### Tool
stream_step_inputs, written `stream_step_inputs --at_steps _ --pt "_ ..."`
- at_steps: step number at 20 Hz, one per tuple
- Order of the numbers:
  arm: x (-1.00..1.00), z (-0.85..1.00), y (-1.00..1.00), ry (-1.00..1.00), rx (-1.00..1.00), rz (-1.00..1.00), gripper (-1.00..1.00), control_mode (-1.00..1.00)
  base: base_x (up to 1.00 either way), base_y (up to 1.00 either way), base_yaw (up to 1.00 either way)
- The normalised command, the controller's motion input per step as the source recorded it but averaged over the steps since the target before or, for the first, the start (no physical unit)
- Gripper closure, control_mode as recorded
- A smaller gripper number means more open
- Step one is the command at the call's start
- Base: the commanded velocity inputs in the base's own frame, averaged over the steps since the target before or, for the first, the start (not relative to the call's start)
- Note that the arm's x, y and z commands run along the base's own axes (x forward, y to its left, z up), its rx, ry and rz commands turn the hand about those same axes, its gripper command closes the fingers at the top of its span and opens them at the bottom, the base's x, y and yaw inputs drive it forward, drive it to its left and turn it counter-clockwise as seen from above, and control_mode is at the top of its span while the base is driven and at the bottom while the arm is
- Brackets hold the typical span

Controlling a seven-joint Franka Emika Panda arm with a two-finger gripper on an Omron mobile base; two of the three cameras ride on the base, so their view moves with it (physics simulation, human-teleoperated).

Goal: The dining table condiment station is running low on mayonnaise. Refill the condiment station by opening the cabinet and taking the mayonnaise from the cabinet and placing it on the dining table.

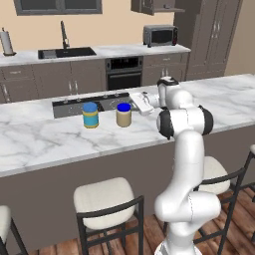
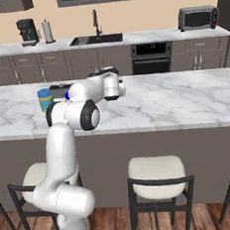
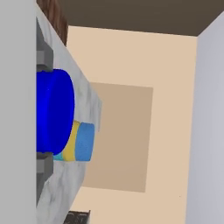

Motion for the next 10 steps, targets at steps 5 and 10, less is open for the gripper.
stream_step_inputs --at_steps 5,10 --pt "0.09 -0.29 0.0 0.0 0.0 0.0 1.0 -1.0 0.0 0.0 0.0" --pt "-0.02 -0.1 0.0 -0.03 0.0 0.0 -1.0 -1.0 0.0 0.0 0.0"
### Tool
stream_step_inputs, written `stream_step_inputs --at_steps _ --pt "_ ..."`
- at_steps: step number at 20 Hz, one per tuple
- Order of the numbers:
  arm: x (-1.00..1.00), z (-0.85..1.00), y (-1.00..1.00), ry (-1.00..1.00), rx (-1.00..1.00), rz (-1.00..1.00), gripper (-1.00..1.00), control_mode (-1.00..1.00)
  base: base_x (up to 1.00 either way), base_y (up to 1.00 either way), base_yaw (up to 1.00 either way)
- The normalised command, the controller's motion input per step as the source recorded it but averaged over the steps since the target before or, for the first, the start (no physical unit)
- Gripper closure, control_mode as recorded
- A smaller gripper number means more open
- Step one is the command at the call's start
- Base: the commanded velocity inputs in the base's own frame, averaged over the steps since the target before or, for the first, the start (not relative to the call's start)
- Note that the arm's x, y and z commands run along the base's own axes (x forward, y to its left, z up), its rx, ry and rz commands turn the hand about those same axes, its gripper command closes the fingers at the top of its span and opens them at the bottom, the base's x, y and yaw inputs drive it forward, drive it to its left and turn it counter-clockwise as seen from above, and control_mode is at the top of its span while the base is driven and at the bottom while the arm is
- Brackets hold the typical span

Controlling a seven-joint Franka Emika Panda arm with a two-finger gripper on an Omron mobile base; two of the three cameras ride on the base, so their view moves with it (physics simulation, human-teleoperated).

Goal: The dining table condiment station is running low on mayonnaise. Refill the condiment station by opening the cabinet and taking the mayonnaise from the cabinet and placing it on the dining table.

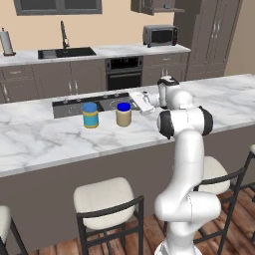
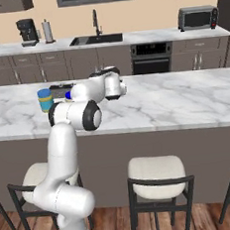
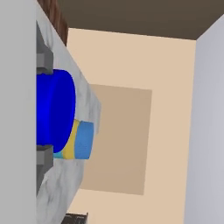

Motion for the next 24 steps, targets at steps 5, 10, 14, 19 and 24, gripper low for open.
stream_step_inputs --at_steps 5,10,14,19,24 --pt "0.0 0.01 0.0 -0.04 0.0 0.0 -1.0 -1.0 0.0 0.0 0.0" --pt "0.0 0.09 0.0 -0.01 0.0 0.0 -1.0 -1.0 0.0 0.0 0.0" --pt "0.0 0.26 0.0 -0.01 0.0 0.0 -1.0 -1.0 0.0 0.0 0.0" --pt "-0.54 0.34 0.0 -0.05 0.0 -0.05 -1.0 -1.0 0.0 0.0 0.0" --pt "-0.97 0.18 0.0 -0.08 0.0 -0.09 -1.0 -1.0 0.0 0.0 0.0"
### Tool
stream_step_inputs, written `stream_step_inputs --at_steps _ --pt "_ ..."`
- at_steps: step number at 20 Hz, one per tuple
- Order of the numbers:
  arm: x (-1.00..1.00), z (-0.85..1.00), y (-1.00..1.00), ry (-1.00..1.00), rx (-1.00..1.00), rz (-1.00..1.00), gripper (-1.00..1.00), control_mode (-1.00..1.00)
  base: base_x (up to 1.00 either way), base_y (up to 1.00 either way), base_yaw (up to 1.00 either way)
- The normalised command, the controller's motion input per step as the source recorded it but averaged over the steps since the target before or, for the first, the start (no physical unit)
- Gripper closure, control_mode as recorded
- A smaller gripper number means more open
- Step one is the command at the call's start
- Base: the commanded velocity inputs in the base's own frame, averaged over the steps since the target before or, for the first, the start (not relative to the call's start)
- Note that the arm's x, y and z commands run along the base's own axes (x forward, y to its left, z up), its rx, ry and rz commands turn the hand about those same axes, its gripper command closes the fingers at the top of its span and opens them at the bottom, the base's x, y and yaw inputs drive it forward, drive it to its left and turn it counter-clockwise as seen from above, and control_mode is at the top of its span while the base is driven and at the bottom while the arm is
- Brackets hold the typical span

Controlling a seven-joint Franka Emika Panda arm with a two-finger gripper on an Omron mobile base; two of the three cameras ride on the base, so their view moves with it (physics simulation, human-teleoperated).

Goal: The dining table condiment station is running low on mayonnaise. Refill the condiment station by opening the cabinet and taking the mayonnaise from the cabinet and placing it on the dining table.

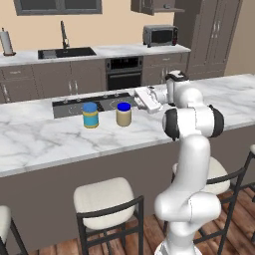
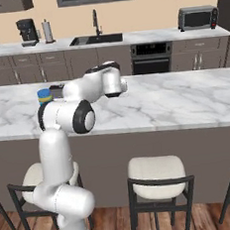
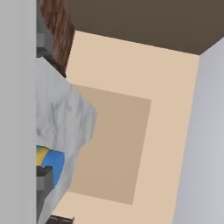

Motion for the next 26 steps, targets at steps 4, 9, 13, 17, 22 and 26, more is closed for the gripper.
stream_step_inputs --at_steps 4,9,13,17,22,26 --pt "-1.0 0.16 0.08 -0.1 0.01 -0.12 -1.0 -1.0 0.0 0.0 0.0" --pt "-0.92 0.54 0.09 -0.11 0.0 -0.17 -1.0 -1.0 0.0 0.0 0.0" --pt "-0.62 1.0 0.0 -0.07 0.0 -0.18 -1.0 -1.0 0.0 0.0 0.0" --pt "-0.67 1.0 0.0 -0.02 0.0 -0.16 -1.0 -1.0 0.0 0.0 0.0" --pt "-0.65 1.0 0.05 0.0 -0.02 -0.16 -1.0 -1.0 0.0 0.0 0.0" --pt "-0.68 1.0 0.14 0.0 -0.06 -0.18 -1.0 -1.0 0.0 0.0 0.0"
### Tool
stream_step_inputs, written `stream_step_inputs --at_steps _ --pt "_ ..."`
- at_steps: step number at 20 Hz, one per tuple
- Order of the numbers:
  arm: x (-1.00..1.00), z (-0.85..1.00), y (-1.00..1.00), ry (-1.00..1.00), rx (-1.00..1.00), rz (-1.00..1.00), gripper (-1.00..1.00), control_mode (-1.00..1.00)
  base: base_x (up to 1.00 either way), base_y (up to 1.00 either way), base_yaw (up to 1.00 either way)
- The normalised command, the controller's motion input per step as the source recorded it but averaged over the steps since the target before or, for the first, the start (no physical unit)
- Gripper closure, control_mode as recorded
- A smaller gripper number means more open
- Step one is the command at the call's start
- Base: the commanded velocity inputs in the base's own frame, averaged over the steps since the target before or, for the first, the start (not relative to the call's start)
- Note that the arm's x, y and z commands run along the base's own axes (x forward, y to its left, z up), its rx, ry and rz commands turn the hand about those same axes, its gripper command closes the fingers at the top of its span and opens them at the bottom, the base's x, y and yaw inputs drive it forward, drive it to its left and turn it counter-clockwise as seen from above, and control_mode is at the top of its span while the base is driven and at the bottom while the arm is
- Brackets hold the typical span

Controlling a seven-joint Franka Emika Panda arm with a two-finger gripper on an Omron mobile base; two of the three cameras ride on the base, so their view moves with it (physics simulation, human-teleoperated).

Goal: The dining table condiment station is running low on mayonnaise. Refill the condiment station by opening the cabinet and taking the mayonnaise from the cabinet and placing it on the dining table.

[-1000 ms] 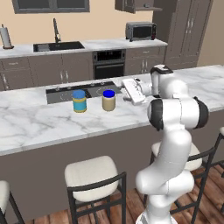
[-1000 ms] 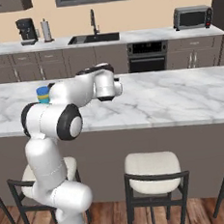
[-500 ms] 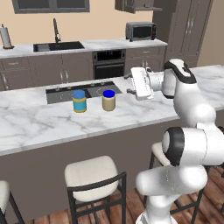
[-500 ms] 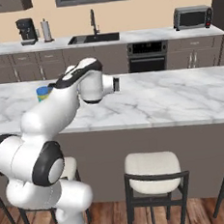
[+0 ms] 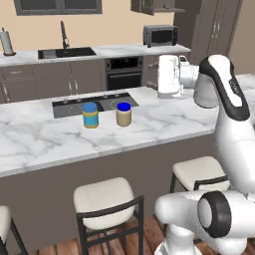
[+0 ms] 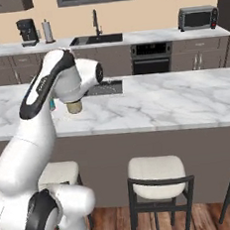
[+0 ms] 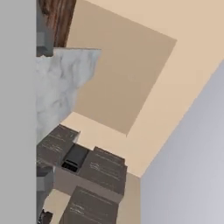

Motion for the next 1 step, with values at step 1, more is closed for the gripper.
stream_step_inputs --at_steps 1 --pt "-0.74 1.0 0.13 0.0 -0.06 -0.18 -1.0 -1.0 0.0 0.0 0.0"
